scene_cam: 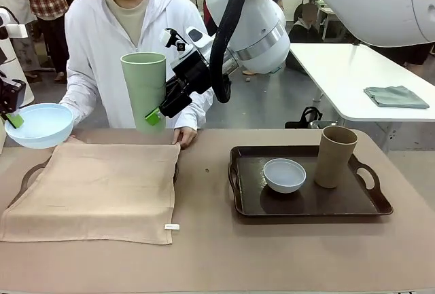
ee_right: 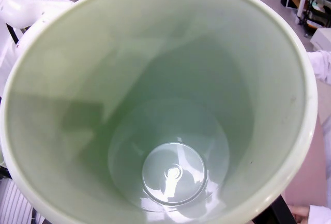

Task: Set up a tray with a mat and arrange the tableware.
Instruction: Place the Picnic Bowl and Reusable plastic cup back onto the Handle tray in front of the human's position.

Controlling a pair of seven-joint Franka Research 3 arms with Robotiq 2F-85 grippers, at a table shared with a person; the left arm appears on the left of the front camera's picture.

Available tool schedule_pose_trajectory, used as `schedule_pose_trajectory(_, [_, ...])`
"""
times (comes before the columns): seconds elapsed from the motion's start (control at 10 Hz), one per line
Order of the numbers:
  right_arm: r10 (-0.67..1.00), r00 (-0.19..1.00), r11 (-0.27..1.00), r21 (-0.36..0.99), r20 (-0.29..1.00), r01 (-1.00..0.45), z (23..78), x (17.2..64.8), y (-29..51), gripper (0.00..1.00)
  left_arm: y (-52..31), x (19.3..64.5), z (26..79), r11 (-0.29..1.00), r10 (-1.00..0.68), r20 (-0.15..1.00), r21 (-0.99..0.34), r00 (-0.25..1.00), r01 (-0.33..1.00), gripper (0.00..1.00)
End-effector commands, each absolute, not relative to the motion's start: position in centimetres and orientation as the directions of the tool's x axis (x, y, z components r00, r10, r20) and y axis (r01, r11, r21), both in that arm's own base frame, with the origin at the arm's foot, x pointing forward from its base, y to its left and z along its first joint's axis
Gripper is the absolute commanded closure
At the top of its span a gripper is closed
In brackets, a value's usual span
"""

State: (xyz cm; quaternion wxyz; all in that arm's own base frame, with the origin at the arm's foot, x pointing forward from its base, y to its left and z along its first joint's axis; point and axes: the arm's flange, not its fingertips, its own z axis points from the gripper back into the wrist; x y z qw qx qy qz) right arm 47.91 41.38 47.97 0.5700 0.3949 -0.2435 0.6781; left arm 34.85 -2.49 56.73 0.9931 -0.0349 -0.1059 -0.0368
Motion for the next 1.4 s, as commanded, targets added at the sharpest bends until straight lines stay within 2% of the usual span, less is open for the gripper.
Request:
schedule_pose_trajectory(0.0, [0.58, -0.036, -0.233, 0.123, 0.814, -0.965, 47.9, 47.5, 41.1, 0.8, -2.5, 34.7, 56.9, 0.995, -0.068, 0.215, -0.056, 0.974, 0.082, 1.0])
schedule_pose_trajectory(0.5, [0.58, -0.036, -0.233, 0.123, 0.814, -0.965, 47.9, 47.5, 41.1, 0.8, -2.5, 34.7, 56.9, 0.995, -0.068, 0.215, -0.056, 0.974, 0.082, 1.0])
schedule_pose_trajectory(0.6, [0.581, -0.038, -0.232, 0.12, 0.813, -0.965, 48.0, 47.9, 41.4, 0.21, -2.5, 34.9, 56.7, 0.995, -0.066, 0.213, -0.062, 0.975, 0.08, 0.96])
schedule_pose_trajectory(0.7, [0.556, -0.066, -0.228, 0.076, 0.829, -0.971, 46.4, 49.0, 41.9, 0.21, -2.5, 36.5, 55.0, 0.994, -0.07, 0.187, -0.066, 0.98, 0.083, 0.96])
schedule_pose_trajectory(1.1, [0.573, -0.071, -0.244, 0.087, 0.816, -0.966, 38.9, 52.0, 46.0, 0.21, -2.7, 42.4, 48.8, 0.995, -0.015, 0.129, -0.1, 0.992, 0.028, 0.96])
schedule_pose_trajectory(1.3, [0.581, -0.06, -0.25, 0.107, 0.812, -0.962, 35.9, 52.7, 47.0, 0.21, -2.8, 43.6, 46.0, 0.994, 0.006, 0.121, -0.112, 0.993, 0.007, 0.96])
